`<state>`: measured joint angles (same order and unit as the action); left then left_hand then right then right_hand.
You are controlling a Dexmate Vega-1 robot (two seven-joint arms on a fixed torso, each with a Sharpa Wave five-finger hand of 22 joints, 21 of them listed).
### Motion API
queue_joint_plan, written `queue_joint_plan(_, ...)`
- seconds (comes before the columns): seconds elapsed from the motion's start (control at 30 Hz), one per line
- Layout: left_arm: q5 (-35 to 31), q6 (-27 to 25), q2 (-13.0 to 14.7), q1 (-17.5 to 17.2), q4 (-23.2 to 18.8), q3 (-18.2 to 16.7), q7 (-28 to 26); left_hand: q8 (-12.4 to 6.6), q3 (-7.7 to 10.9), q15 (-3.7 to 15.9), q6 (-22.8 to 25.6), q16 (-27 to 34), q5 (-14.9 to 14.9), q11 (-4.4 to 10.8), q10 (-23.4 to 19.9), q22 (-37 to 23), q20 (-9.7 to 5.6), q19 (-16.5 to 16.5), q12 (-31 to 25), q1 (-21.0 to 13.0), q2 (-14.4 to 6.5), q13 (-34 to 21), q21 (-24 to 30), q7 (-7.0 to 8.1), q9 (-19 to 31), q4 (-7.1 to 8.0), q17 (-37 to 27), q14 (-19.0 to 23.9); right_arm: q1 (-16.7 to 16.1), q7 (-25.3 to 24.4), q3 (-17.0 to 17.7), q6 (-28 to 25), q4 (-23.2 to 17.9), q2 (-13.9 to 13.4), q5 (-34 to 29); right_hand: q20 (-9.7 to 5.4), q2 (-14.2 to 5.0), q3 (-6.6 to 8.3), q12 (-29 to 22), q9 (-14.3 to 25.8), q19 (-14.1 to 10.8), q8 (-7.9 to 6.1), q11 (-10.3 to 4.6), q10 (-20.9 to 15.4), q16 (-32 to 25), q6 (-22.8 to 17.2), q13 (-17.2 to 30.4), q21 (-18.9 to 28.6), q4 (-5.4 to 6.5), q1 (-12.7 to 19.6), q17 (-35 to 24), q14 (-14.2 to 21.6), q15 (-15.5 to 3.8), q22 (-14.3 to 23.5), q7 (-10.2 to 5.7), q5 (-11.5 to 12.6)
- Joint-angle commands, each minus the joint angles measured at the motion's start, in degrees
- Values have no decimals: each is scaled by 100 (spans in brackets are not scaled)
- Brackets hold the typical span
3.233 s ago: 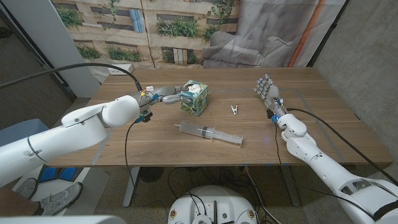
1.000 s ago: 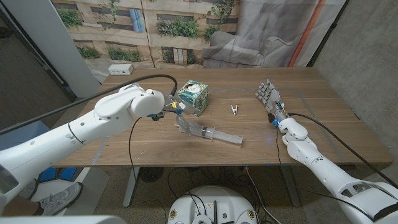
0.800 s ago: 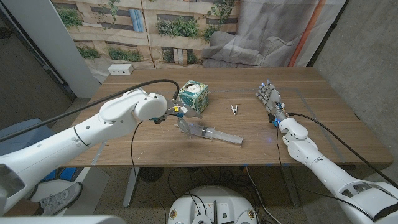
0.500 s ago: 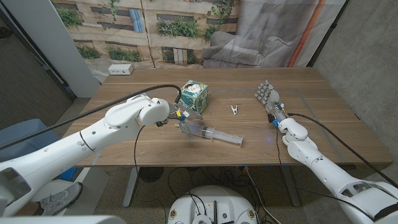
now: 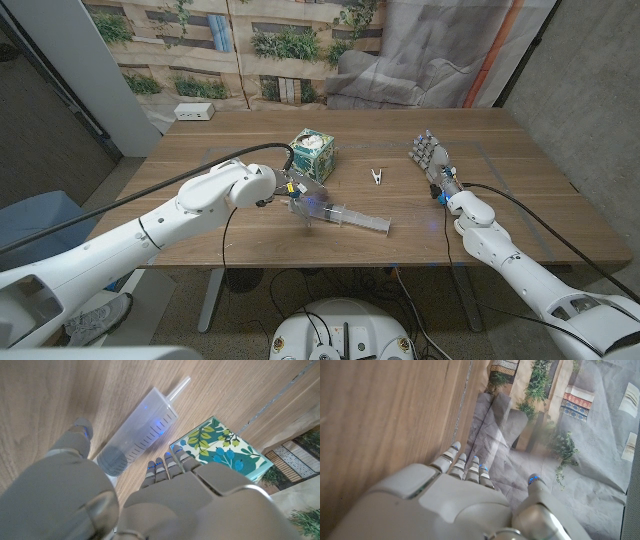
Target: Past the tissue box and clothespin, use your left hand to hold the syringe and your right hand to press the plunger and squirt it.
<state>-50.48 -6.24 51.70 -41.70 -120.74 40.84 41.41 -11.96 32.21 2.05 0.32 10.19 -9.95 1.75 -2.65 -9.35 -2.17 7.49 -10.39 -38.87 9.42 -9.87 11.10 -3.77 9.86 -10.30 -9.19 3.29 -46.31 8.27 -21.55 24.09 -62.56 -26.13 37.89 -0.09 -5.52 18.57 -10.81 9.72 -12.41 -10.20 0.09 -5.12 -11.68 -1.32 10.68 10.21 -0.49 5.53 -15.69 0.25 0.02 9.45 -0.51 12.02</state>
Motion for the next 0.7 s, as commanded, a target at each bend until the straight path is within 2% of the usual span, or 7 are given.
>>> queue_joint_plan(0.03, -117, 29, -138, -24, 202, 88, -105, 9, -55, 23, -79, 17, 4, 62, 4, -14, -471, 240, -18, -133, -27, -10, 74, 57, 21, 0, -33, 87, -105, -64, 17, -47, -158, -50, 9, 42, 2, -5, -21, 27, -6, -38, -18, -18, -26, 2, 11, 48, -36, -33, 1, 45, 17, 13, -34, -22)
queue_joint_plan(0.17, -84, 108, -145, -55, 251, 89, -273, -43, -118, 89, 37, 61, 5, 113, -198, -8, -525, 416, -74, -252, -29, -10, 56, 80, 20, 1, -31, 335, -154, -121, 26, -55, -251, -96, -21, 44, -3, -2, -22, 27, -7, -37, -19, -19, -29, 5, 11, 49, -42, -28, 6, 51, 17, 13, -37, -23)
queue_joint_plan(0.33, -84, 196, -135, -92, 287, 81, -471, -156, -231, 179, 415, 97, -3, 195, -640, -8, -654, 749, -133, -445, -68, -6, 60, 29, 19, 17, -24, 842, -217, -163, 44, -70, -336, -125, -11, 46, -12, 4, -21, 27, -8, -39, -19, -17, -31, 3, 11, 49, -55, -18, 13, 54, 17, 13, -42, -25)
queue_joint_plan(0.4, -93, 238, -127, -114, 309, 74, -586, -198, -278, 189, 600, 92, -9, 203, -816, -7, -667, 925, -145, -518, -95, -5, 71, 24, 19, 26, -23, 1011, -239, -171, 47, -75, -364, -131, -5, 48, -14, 6, -22, 27, -8, -39, -19, -18, -32, 2, 11, 49, -57, -15, 15, 55, 16, 13, -42, -26)
queue_joint_plan(0.47, -73, 273, -124, -145, 329, 56, -705, -232, -361, 287, 834, 90, -12, 301, -1089, -7, -688, 1124, -160, -602, -117, -4, 61, 78, 18, 37, -21, 1270, -256, -183, 50, -79, -384, -137, -4, 51, -16, 7, -22, 27, -8, -39, -19, -18, -34, 2, 11, 49, -61, -14, 17, 57, 19, 13, -42, -27)
queue_joint_plan(0.63, -45, 378, -130, -177, 392, 42, -938, -244, -472, 337, 1131, 112, -25, 339, -1521, -8, -729, 1253, -189, -703, -171, -2, 13, -8, 21, 58, -18, 1724, -285, -205, 59, -76, -415, -148, -4, 56, -23, 12, -23, 28, -8, -41, -17, -20, -36, -2, 11, 50, -71, -6, 23, 61, 17, 13, -50, -30)
queue_joint_plan(0.7, -40, 408, -149, -150, 417, 63, -911, -240, -518, 353, 1266, 98, -32, 342, -1633, -12, -712, 1447, -171, -745, -193, -1, 51, -14, 21, 61, -17, 1869, -294, -220, 61, -65, -422, -151, -13, 57, -24, 13, -22, 28, -10, -42, -21, -18, -43, -5, 11, 50, -75, -4, 25, 76, 26, 13, -49, -31)
